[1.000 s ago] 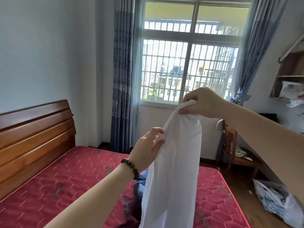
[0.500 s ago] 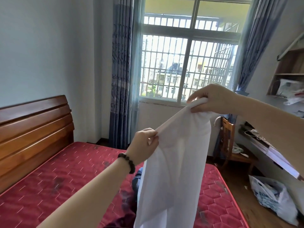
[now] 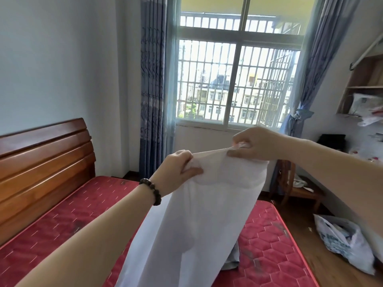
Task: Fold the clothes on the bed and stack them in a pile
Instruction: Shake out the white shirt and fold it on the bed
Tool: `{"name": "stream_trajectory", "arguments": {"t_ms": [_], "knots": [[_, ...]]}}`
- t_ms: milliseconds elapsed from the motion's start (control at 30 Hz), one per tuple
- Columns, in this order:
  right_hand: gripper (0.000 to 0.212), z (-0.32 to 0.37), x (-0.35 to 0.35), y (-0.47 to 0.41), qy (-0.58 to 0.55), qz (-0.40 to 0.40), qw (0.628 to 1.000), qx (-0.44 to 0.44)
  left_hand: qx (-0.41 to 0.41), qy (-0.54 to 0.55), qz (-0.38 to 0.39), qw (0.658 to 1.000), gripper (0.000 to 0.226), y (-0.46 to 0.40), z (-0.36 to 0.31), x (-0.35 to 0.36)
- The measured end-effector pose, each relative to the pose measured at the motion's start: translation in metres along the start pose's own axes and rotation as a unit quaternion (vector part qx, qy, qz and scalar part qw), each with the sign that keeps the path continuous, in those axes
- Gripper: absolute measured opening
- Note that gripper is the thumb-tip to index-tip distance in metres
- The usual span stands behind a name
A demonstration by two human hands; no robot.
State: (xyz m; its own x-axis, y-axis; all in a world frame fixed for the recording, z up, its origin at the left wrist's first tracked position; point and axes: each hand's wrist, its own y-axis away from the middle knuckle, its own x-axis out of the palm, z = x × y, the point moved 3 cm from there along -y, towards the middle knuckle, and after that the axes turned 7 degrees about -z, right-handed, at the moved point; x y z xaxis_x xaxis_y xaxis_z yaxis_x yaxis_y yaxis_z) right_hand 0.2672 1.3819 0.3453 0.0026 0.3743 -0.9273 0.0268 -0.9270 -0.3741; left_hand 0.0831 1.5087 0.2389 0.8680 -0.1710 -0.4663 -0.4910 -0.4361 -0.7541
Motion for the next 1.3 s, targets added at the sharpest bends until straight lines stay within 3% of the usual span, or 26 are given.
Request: {"name": "stream_trajectory", "arguments": {"t_ms": [67, 167, 267, 433, 533, 633, 833, 1067, 1300], "knots": [[0.053, 0.003, 0.007, -0.001, 0.008, 0.010, 1.000, -0.001, 0.019, -0.022, 0.034, 0.999, 0.030, 0.007, 0.004, -0.003], [0.045, 0.008, 0.008, -0.004, 0.074, 0.024, 0.997, -0.031, 0.059, -0.063, 0.071, 0.994, 0.013, 0.019, 0.012, -0.005], [0.036, 0.017, 0.010, -0.007, 0.166, 0.040, 0.984, -0.057, 0.040, -0.069, 0.084, 0.993, 0.007, 0.035, 0.019, 0.000], [0.027, 0.031, 0.020, -0.013, 0.325, 0.005, 0.940, -0.106, -0.039, -0.026, 0.015, 0.999, 0.029, 0.059, 0.029, 0.022], [0.024, 0.036, 0.020, -0.009, 0.364, -0.025, 0.921, -0.137, -0.078, -0.001, -0.040, 0.996, 0.027, 0.074, 0.030, 0.043], [0.027, 0.034, 0.017, -0.003, 0.400, -0.013, 0.903, -0.154, -0.084, 0.013, -0.042, 0.995, 0.016, 0.088, 0.027, 0.071], [0.043, 0.013, -0.005, 0.021, 0.380, -0.015, 0.912, -0.152, -0.138, 0.016, 0.041, 0.989, 0.017, 0.110, 0.042, 0.133], [0.017, -0.025, -0.024, 0.074, 0.292, -0.057, 0.949, -0.100, -0.165, 0.048, 0.118, 0.978, 0.013, 0.120, 0.057, 0.180], [0.016, -0.076, -0.027, 0.134, 0.283, -0.055, 0.957, -0.026, -0.160, 0.032, 0.035, 0.986, 0.011, 0.100, 0.054, 0.176]]}}
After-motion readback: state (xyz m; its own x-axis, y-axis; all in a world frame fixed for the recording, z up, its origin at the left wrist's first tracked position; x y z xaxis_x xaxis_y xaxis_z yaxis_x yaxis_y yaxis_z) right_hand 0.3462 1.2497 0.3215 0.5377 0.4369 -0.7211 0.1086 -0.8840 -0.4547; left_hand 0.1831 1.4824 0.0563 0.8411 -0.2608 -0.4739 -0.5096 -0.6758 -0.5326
